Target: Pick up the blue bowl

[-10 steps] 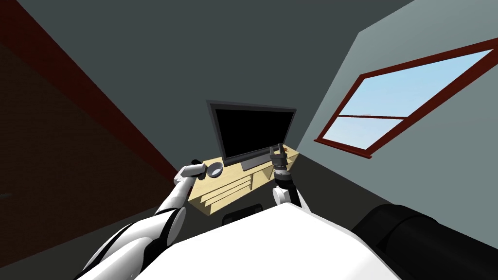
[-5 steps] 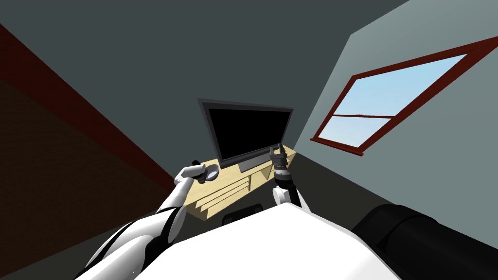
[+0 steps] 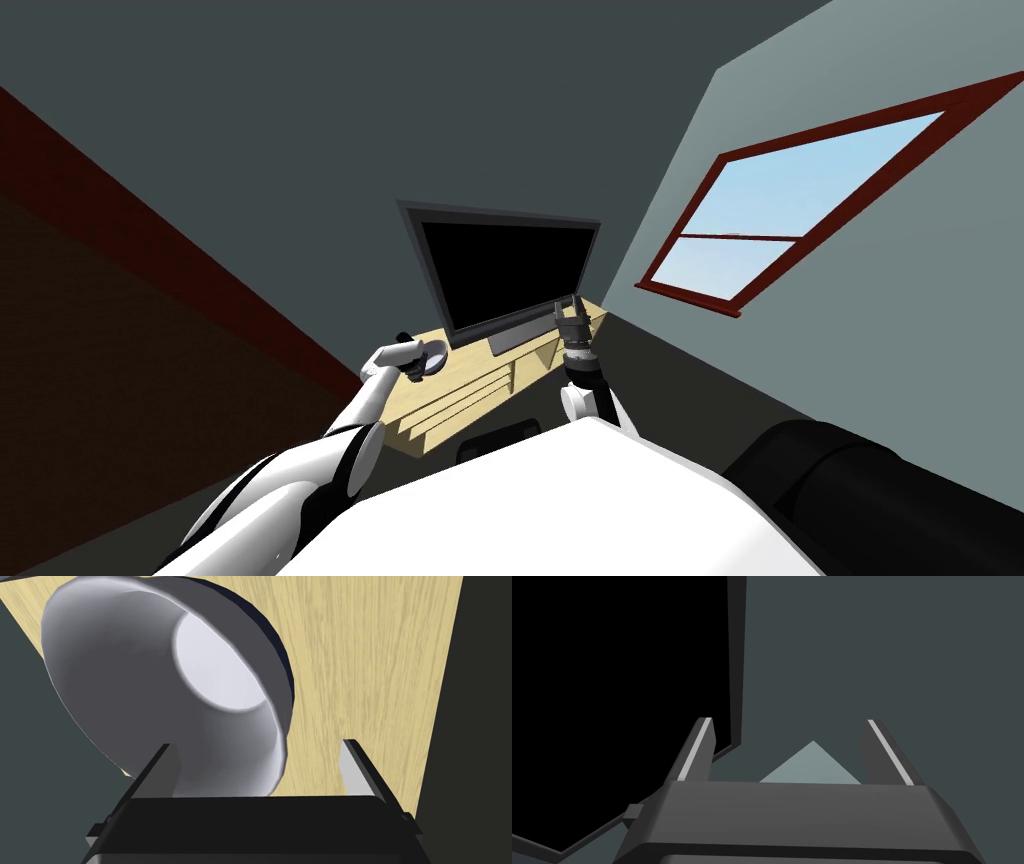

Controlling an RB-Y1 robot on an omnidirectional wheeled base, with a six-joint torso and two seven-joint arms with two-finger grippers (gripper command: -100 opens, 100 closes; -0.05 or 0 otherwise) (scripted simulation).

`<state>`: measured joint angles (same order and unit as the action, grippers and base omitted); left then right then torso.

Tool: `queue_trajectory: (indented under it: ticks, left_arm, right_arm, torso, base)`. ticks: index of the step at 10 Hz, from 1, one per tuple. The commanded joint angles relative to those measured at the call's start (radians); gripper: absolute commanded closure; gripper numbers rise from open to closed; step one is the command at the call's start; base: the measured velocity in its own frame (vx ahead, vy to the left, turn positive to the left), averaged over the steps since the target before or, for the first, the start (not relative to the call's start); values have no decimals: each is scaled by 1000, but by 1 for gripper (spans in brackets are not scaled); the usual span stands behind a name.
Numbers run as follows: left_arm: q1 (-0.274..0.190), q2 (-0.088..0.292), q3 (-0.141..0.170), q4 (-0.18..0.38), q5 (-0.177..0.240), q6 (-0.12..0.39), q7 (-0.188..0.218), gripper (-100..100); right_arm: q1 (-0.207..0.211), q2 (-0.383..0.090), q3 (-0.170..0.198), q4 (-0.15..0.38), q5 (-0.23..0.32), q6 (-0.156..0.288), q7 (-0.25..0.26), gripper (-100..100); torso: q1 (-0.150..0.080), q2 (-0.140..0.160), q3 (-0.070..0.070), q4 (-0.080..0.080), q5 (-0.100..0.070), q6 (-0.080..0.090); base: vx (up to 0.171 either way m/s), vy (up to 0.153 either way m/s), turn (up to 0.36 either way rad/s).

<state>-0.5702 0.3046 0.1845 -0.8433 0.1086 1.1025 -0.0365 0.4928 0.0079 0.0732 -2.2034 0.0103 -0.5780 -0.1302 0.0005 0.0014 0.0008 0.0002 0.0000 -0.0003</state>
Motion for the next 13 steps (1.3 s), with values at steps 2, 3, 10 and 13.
queue_trajectory:
  ticks: [2,3,10,13]
  left_arm:
    - [-12,-3,3,66,-18,-52,41,-100]
    - [-15,-3,4,81,-22,-63,49,-100]
    - [-19,-4,5,113,-29,-89,66,100]
    - [-15,-3,4,81,-22,-63,49,100]
  right_arm:
    - [0,0,0,0,0,0,0,0]
    - [0,0,0,0,0,0,0,0]
    - [0,0,0,0,0,0,0,0]
    - [0,0,0,0,0,0,0,0]
  torso:
    - [2,1,0,0,0,0]
    - [3,1,1,0,1,0]
    - [-1,-1,0,0,0,-1]
    - [-1,0,0,1,-1,-1]
  base:
    - [-25,66,-178]
    - [-30,67,-103]
    - [-10,24,-34]
    - [4,-15,57]
